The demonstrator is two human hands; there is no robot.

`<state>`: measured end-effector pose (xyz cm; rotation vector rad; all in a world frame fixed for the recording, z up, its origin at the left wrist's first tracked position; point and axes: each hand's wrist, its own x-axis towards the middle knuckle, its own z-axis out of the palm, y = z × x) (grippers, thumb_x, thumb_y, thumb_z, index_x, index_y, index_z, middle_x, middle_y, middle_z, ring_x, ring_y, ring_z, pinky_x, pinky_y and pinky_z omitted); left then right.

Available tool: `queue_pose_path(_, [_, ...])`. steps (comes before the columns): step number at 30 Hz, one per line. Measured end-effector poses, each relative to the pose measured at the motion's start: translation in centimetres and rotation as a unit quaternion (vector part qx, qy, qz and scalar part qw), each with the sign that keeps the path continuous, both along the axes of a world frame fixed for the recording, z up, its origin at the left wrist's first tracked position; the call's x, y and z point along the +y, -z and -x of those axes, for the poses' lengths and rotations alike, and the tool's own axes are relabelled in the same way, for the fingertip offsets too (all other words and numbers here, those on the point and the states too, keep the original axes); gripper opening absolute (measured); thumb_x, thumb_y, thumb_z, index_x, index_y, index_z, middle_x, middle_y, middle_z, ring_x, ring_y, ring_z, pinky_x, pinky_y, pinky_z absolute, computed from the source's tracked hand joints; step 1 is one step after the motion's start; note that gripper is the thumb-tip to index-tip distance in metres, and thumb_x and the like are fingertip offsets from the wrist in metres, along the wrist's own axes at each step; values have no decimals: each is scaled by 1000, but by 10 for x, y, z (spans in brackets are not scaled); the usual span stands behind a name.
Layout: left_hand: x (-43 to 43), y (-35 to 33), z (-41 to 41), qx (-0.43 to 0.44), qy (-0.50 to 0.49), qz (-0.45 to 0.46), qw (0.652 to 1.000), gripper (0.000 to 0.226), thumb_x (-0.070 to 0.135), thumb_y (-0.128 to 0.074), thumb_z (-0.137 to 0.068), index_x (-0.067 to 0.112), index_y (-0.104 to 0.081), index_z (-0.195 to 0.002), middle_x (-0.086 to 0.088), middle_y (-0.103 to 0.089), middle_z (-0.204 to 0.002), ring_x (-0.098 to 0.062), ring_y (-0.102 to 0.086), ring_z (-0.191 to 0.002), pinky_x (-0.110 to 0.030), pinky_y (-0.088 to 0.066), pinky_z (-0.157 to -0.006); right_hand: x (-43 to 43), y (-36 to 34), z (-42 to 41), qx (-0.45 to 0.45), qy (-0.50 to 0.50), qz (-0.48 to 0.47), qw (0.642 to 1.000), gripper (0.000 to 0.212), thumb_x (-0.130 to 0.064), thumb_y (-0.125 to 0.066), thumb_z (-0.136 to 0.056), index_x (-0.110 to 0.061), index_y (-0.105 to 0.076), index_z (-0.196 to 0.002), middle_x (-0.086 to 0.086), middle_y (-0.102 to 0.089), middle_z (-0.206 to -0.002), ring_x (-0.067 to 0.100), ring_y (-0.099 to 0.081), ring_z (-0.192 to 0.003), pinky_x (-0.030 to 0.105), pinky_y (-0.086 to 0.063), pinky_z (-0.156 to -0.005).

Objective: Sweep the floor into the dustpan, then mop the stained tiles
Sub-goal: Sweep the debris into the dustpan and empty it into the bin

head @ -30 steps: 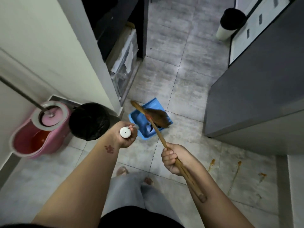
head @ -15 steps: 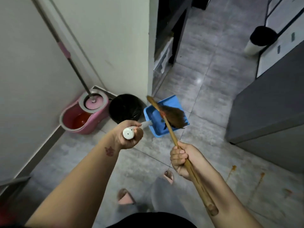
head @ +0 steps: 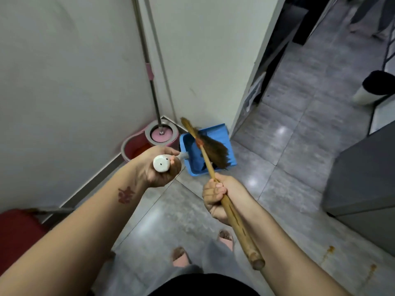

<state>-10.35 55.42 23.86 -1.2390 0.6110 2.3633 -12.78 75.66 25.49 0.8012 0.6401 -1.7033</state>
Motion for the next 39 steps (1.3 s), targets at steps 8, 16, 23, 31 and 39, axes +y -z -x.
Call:
queue_pose_path(8, [-20,-11,13,5,-73,111,991,21,11,-46,-93,12,-45,-114,-3,-46,-52,-10,-48,-32,-17,-42,-30,-28,14,28,9,-45,69,997,43,-34,-34,-104,-14,-39,-66,-7,-32,-38,4,-29,-22,14,-23,-22])
queue_pose_path(16, [25,32,46,-29,-50,238,969,12,5,-48,-93,11,-40,-86,-4,-47,-51,-11,-48,-32,-18,-46,-37,4,75,60,0,-1,129,992,37,-29,-38,-100,-9,-47,-71,-6,-33,-41,4,-32,-23,15,-25,-22])
queue_pose_path(23, [83,101,48,-68,21,317,946,5,10,-46,-95,8,-41,-96,-9,-44,-64,-20,-47,-45,-24,-45,-39,50,141,64,-28,79,121,989,36,-31,-34,-102,-11,-43,-75,-12,-19,-50,0,-15,-32,14,-24,-22])
queue_pose_path(31, [119,135,35,-68,39,374,924,21,12,-45,-91,1,-44,-109,-12,-48,-70,-25,-53,-48,-27,-46,-41,69,169,50,-45,131,114,984,36,-30,-31,-103,-11,-43,-75,-13,-20,-51,0,-15,-32,14,-25,-24])
queue_pose_path(39, [123,159,8,-87,97,438,890,29,19,-48,-89,0,-45,-110,-12,-52,-74,-28,-54,-60,-36,-49,-57,69,170,47,-28,131,107,985,32,-28,-33,-101,-11,-42,-76,-13,-19,-51,0,-15,-33,14,-26,-23])
